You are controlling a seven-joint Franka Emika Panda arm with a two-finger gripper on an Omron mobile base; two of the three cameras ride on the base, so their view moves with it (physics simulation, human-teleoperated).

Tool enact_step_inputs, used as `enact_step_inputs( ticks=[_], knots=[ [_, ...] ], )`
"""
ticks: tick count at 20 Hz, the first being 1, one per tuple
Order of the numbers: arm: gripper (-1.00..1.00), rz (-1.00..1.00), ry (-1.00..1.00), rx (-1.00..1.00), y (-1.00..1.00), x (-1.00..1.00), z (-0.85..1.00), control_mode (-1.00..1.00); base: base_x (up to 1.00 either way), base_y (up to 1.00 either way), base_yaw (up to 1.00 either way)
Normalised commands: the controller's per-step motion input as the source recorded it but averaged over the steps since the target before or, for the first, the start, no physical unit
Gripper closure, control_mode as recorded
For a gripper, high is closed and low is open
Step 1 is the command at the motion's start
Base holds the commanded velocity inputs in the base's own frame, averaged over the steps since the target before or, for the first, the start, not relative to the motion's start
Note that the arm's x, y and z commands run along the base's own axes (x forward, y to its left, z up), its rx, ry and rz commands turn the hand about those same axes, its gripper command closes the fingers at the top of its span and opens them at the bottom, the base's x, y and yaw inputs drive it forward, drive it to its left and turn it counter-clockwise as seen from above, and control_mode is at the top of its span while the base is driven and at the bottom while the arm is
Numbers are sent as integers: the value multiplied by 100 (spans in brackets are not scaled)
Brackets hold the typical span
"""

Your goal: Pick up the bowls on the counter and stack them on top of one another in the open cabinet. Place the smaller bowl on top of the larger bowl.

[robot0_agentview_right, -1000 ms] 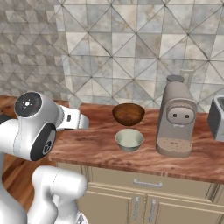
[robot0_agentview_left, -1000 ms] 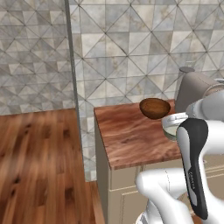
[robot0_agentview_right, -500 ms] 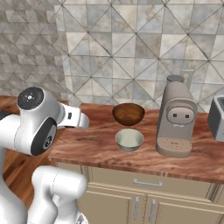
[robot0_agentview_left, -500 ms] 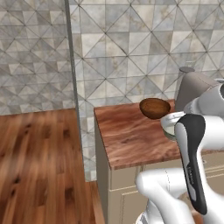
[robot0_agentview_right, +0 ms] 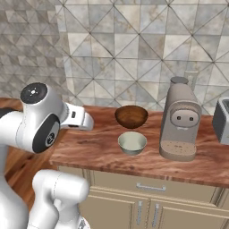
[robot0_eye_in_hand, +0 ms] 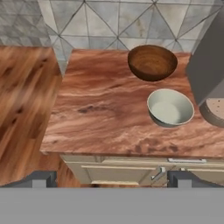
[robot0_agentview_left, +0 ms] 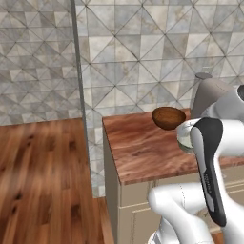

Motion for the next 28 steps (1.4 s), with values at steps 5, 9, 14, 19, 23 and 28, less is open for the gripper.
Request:
enact_step_inputs(
  ticks=[5, 9, 14, 19, 23, 28],
  knots=[
    [-100, -4, -8, -11, -18, -1, -19, -100, 0, 0, 0],
    [-100, -6, -8, -15, -17, 0, -35, -100, 0, 0, 0],
    [-100, -7, -2, -15, -19, 0, -34, -100, 0, 0, 0],
    [-100, -8, 11, -12, -20, 6, -24, -100, 0, 0, 0],
    [-100, -6, 13, -11, -17, 12, -19, -100, 0, 0, 0],
    [-100, -4, 9, -7, -6, 11, -20, -100, 0, 0, 0]
  ],
)
